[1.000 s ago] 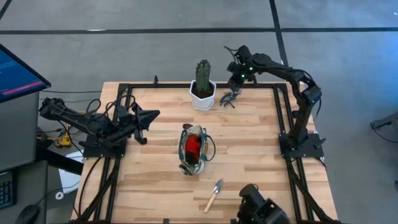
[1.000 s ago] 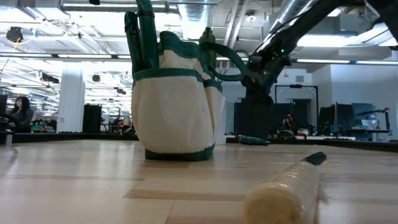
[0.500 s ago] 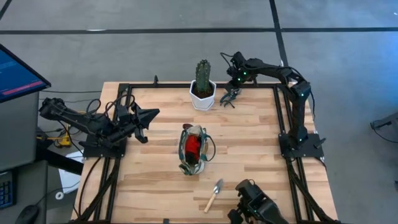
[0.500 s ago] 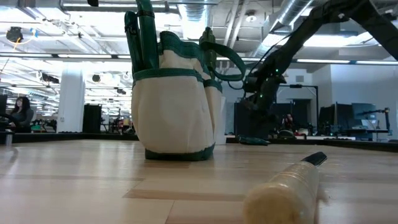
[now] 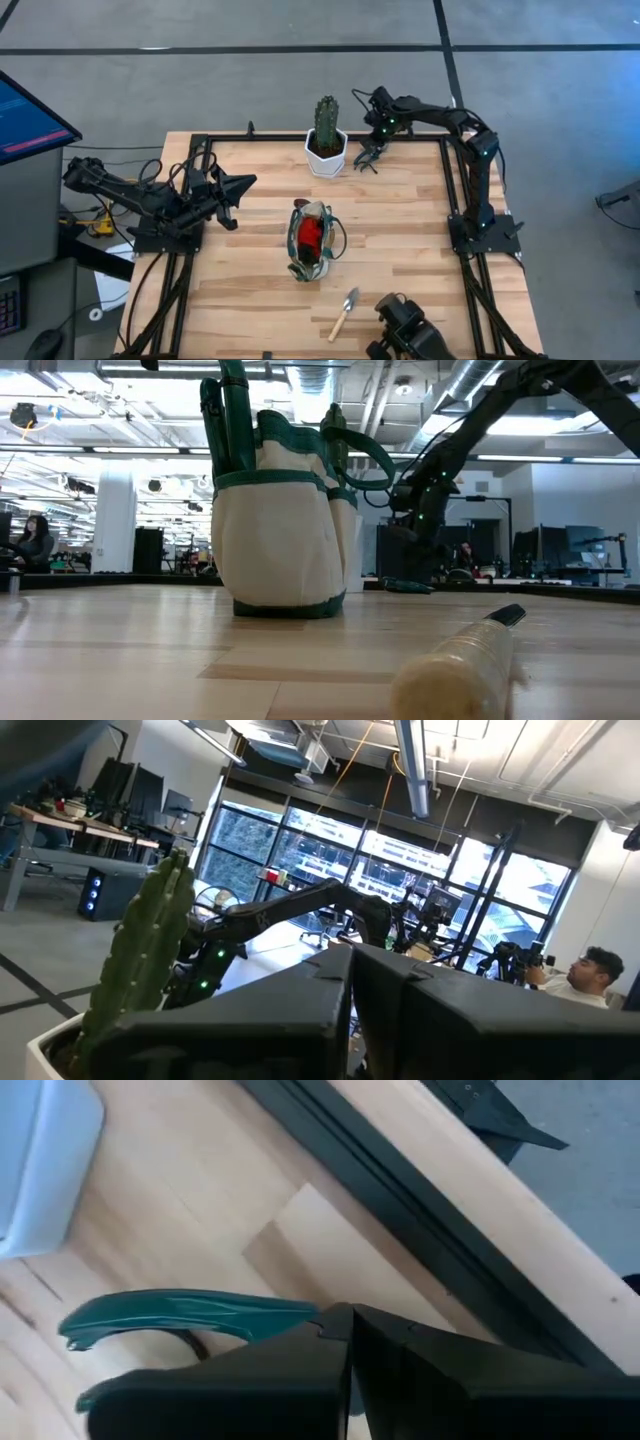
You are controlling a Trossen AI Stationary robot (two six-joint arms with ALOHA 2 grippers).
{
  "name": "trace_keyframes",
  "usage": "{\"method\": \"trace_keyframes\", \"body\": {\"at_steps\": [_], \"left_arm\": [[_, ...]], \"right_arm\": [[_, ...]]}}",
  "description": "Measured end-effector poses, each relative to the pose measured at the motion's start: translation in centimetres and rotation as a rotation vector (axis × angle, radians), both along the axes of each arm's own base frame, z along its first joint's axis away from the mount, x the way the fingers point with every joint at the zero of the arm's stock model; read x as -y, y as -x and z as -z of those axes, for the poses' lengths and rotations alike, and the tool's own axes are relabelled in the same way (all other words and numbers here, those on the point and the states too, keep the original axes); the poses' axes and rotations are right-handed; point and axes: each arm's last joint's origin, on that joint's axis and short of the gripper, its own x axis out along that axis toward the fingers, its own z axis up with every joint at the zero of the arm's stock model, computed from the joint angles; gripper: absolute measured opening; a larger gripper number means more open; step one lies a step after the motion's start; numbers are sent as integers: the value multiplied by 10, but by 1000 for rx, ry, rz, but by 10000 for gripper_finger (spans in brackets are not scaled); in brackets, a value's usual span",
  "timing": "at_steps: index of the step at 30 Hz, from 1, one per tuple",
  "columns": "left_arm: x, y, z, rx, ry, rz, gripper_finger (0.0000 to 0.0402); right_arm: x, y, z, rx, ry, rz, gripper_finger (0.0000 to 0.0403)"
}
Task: Pick & Place Garden tools in Gardening bag
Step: Put the green shear scissors into the gardening bag
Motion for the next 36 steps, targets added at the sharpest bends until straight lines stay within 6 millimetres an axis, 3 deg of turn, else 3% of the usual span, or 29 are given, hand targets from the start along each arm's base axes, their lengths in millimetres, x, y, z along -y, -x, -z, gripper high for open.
{"method": "trace_keyframes", "body": {"at_steps": [9,20,27,36], "left_arm": [[0,0,0,2,0,4,1],[0,0,0,4,4,8,1],[0,0,0,4,4,9,1],[1,0,0,8,-4,34,1]], "right_arm": [[-7,-11,0,-14,37,-19,0],[-19,-3,6,-86,-73,-41,0],[-40,-8,15,-134,-135,-98,0],[-80,-35,20,-120,-191,-221,0]]}}
